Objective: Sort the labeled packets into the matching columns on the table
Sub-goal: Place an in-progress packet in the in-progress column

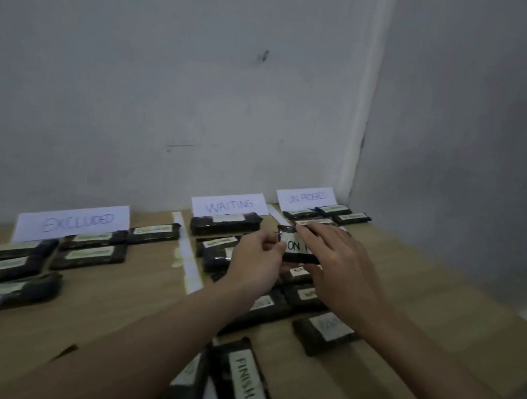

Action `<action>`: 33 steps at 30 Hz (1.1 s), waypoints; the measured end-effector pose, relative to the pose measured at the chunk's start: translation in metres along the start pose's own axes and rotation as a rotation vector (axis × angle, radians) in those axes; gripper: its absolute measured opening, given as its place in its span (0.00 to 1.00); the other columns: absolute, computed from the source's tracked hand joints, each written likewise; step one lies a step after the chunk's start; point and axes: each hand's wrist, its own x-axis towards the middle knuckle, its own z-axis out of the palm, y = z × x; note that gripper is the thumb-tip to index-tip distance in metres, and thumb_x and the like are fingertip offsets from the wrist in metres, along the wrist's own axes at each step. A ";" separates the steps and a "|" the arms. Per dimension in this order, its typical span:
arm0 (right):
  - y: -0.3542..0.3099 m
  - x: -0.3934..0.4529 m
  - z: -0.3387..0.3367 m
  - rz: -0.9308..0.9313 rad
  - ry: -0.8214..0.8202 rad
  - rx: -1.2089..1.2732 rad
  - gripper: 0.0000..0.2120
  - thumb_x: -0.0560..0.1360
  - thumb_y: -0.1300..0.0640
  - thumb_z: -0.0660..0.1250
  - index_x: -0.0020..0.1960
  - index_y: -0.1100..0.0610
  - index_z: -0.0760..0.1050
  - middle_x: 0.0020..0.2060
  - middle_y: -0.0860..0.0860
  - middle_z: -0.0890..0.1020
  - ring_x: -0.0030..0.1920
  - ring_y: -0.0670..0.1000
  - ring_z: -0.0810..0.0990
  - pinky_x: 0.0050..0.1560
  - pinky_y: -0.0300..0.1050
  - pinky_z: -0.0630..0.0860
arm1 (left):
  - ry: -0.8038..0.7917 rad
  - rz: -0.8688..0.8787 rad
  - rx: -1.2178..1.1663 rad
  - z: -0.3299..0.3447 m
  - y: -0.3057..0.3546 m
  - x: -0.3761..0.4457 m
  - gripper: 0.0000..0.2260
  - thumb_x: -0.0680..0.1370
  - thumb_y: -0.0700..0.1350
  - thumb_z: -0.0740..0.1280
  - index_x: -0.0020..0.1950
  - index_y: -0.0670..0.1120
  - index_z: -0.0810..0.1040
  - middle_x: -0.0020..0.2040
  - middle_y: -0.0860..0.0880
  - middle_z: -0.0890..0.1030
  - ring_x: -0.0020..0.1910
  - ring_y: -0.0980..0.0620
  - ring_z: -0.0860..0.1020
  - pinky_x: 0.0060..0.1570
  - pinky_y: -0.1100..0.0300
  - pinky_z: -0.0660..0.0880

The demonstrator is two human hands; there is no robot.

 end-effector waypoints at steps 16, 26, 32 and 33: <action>0.234 0.025 0.100 0.316 -0.408 -0.006 0.28 0.73 0.70 0.57 0.71 0.53 0.62 0.70 0.53 0.64 0.69 0.53 0.63 0.62 0.48 0.66 | -0.490 0.635 1.344 0.112 -0.028 0.103 0.31 0.74 0.62 0.40 0.72 0.48 0.59 0.72 0.49 0.63 0.71 0.51 0.60 0.71 0.52 0.56; 0.287 0.072 0.171 0.310 -0.689 0.108 0.24 0.69 0.66 0.61 0.63 0.52 0.73 0.62 0.54 0.74 0.61 0.56 0.73 0.59 0.52 0.73 | -0.583 0.586 1.316 0.138 -0.045 0.151 0.25 0.79 0.59 0.46 0.74 0.50 0.54 0.74 0.52 0.58 0.73 0.55 0.55 0.71 0.57 0.50; 0.275 0.071 0.162 0.313 -0.732 0.072 0.28 0.70 0.64 0.62 0.70 0.53 0.64 0.69 0.53 0.66 0.67 0.56 0.67 0.64 0.53 0.68 | -0.514 0.576 1.320 0.118 -0.043 0.144 0.23 0.81 0.56 0.49 0.74 0.51 0.54 0.74 0.54 0.58 0.73 0.56 0.54 0.69 0.62 0.49; 0.267 0.069 0.155 0.312 -0.707 0.071 0.29 0.70 0.63 0.62 0.70 0.53 0.62 0.70 0.53 0.65 0.68 0.55 0.66 0.65 0.53 0.68 | -0.498 0.574 1.326 0.111 -0.040 0.139 0.23 0.81 0.56 0.48 0.74 0.51 0.54 0.74 0.54 0.59 0.72 0.56 0.55 0.69 0.62 0.49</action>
